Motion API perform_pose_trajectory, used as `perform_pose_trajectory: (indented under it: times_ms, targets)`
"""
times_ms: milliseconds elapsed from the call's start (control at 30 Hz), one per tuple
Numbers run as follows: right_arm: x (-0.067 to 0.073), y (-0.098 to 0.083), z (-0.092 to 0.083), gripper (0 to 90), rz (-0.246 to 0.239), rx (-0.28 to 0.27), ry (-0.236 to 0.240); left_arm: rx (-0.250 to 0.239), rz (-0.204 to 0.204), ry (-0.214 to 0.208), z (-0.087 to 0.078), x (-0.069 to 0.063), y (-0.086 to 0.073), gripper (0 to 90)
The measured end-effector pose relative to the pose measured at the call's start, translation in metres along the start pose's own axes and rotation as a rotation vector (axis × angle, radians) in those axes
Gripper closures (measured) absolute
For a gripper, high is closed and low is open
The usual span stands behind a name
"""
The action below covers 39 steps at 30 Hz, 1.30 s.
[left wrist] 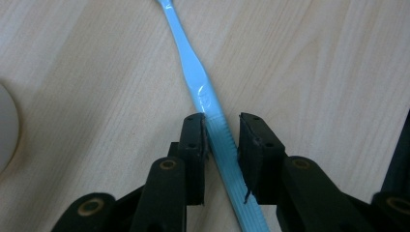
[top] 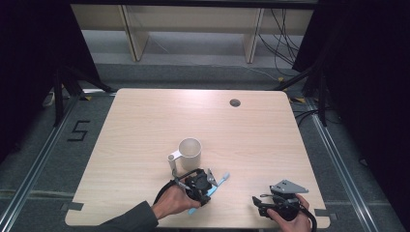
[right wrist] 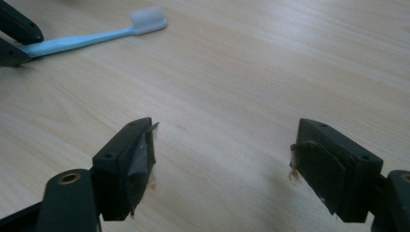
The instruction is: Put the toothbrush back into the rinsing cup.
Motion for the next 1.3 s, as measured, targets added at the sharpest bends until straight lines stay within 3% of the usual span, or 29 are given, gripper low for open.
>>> perform_pose_trajectory:
  times_ms: [33, 67, 100, 367, 600, 667, 700, 733, 767, 900, 1000, 1033, 1067, 1133, 1233, 1300]
  targets:
    - [0.003, 0.001, 0.001, 23.4, 0.02, -0.003, 0.026, 0.005, -0.002, 0.0, 0.0, 0.001, 0.0, 72.7]
    - [0.003, 0.001, 0.001, 23.4, 0.02, -0.003, 0.026, 0.008, -0.002, -0.001, 0.0, 0.001, 0.0, 72.7]
    - [0.001, 0.0, 0.002, 23.4, -0.013, -0.011, 0.022, 0.013, -0.006, -0.001, -0.001, 0.002, 0.0, 73.3]
    - [0.001, 0.0, 0.002, 23.5, -0.007, -0.009, 0.012, 0.082, 0.018, 0.01, -0.002, 0.006, 0.002, 77.5]
    - [0.003, 0.001, 0.001, 23.5, 0.018, 0.001, 0.021, 0.152, 0.01, 0.023, -0.001, 0.005, 0.007, 77.2]
    - [0.001, 0.001, 0.001, 23.5, -0.005, -0.003, 0.013, 0.178, 0.007, 0.032, -0.001, 0.006, 0.009, 77.2]
    - [0.004, 0.001, 0.001, 23.6, 0.027, -0.011, 0.021, 0.189, 0.01, 0.036, -0.001, 0.007, 0.01, 77.2]
    - [0.002, 0.001, 0.001, 23.5, 0.007, -0.006, 0.014, 0.202, 0.009, 0.04, 0.0, 0.007, 0.011, 77.2]
    - [0.004, 0.002, 0.002, 23.5, 0.022, -0.011, 0.033, 0.209, 0.012, 0.044, 0.0, 0.007, 0.012, 77.2]
    - [0.003, 0.001, 0.002, 23.6, 0.006, -0.012, 0.022, 0.282, 0.018, 0.072, 0.002, 0.004, 0.017, 77.0]
    - [0.003, 0.001, 0.002, 23.6, 0.002, -0.012, 0.024, 0.299, 0.023, 0.089, 0.003, 0.002, 0.019, 77.0]
    - [0.005, 0.001, 0.001, 23.6, 0.028, -0.004, 0.028, 0.309, 0.022, 0.093, 0.003, 0.001, 0.019, 76.7]
    - [0.003, 0.001, 0.002, 23.6, 0.002, -0.014, 0.019, 0.316, 0.029, 0.099, 0.003, 0.001, 0.02, 76.7]
    - [0.004, 0.001, 0.002, 23.6, 0.002, -0.014, 0.026, 0.325, 0.029, 0.108, 0.004, 0.0, 0.021, 76.7]
    - [0.005, 0.002, 0.001, 23.6, 0.029, -0.007, 0.029, 0.347, 0.032, 0.118, 0.005, -0.001, 0.022, 76.7]
    - [0.004, 0.001, 0.002, 23.6, 0.004, -0.013, 0.024, 0.357, 0.043, 0.125, 0.006, -0.003, 0.023, 76.9]
Point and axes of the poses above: each handheld gripper's, and its own axes: z roughly forward along the jaws, y roughly out of its top, x roughly to its left, the point moved 5 cm from there along z, roughly forward along the jaws, and after that the axes turned 15 degrees about -z, right-handed, at the moved point
